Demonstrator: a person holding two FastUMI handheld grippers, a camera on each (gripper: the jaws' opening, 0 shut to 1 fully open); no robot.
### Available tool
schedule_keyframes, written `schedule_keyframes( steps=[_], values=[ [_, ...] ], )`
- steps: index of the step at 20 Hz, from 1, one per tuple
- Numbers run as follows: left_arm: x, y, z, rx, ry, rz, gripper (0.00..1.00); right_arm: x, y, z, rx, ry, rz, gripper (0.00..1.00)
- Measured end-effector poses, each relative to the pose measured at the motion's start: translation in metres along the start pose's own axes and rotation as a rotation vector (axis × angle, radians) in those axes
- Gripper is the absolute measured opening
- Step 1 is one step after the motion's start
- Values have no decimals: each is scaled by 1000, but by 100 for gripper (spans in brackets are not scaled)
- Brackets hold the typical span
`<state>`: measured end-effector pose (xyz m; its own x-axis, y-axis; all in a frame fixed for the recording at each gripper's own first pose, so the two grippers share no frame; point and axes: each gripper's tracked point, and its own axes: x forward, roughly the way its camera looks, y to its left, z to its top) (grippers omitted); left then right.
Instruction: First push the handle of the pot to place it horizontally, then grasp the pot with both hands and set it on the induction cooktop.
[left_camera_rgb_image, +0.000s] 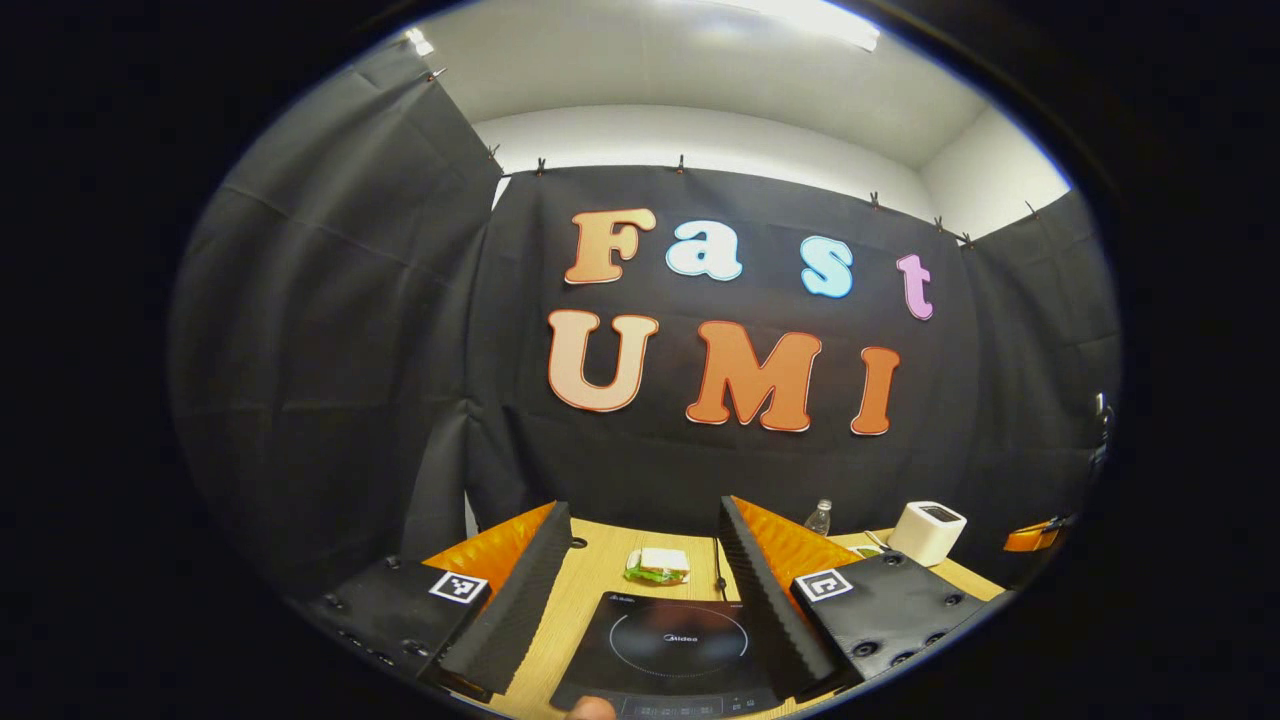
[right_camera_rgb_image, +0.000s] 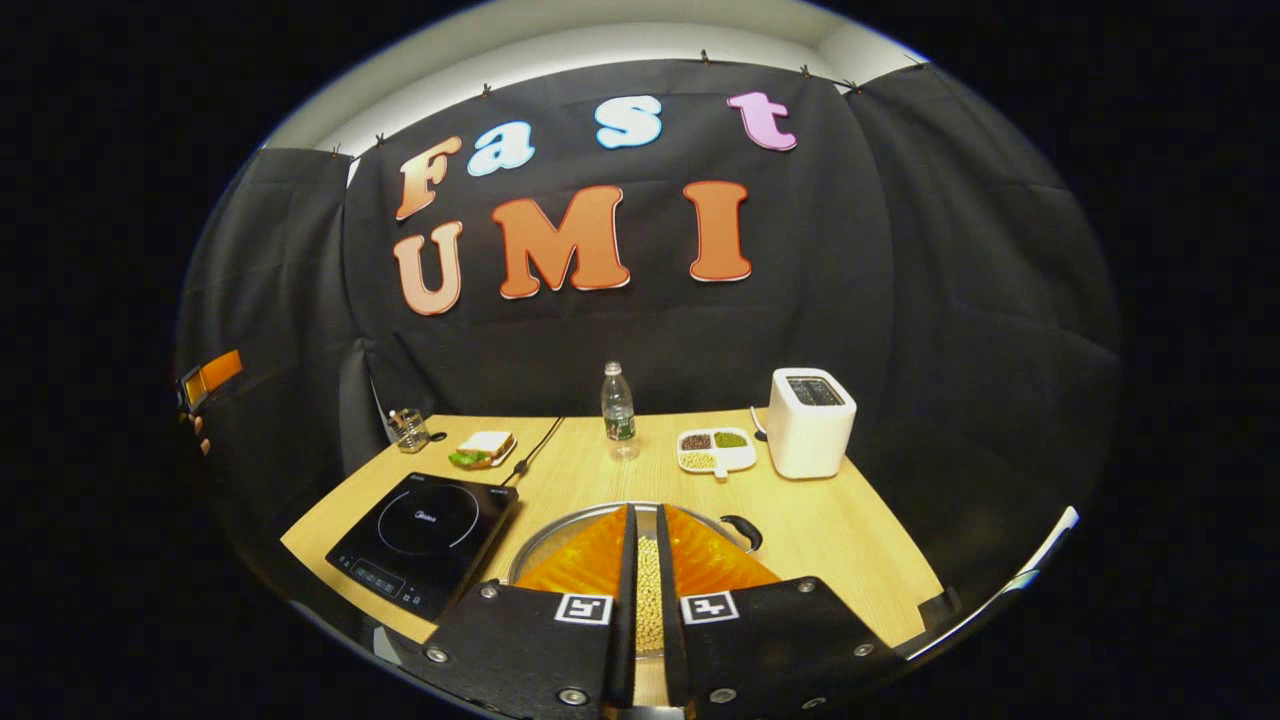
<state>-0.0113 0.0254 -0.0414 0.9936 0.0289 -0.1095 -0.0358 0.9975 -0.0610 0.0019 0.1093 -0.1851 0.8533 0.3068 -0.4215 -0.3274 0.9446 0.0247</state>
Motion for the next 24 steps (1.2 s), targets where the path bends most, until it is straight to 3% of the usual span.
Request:
schedule_keyframes(
  steps=[3,18,24],
  values=[
    [2,3,-5,-3,16,4,96,8,16,-26,38,77,56,0],
    [7,-4,-35,-17,105,-32,96,-6,104,-152,-23,434,302,0],
    [11,3,-44,-5,124,-27,96,-2,115,-186,-49,530,318,0]
  ],
)
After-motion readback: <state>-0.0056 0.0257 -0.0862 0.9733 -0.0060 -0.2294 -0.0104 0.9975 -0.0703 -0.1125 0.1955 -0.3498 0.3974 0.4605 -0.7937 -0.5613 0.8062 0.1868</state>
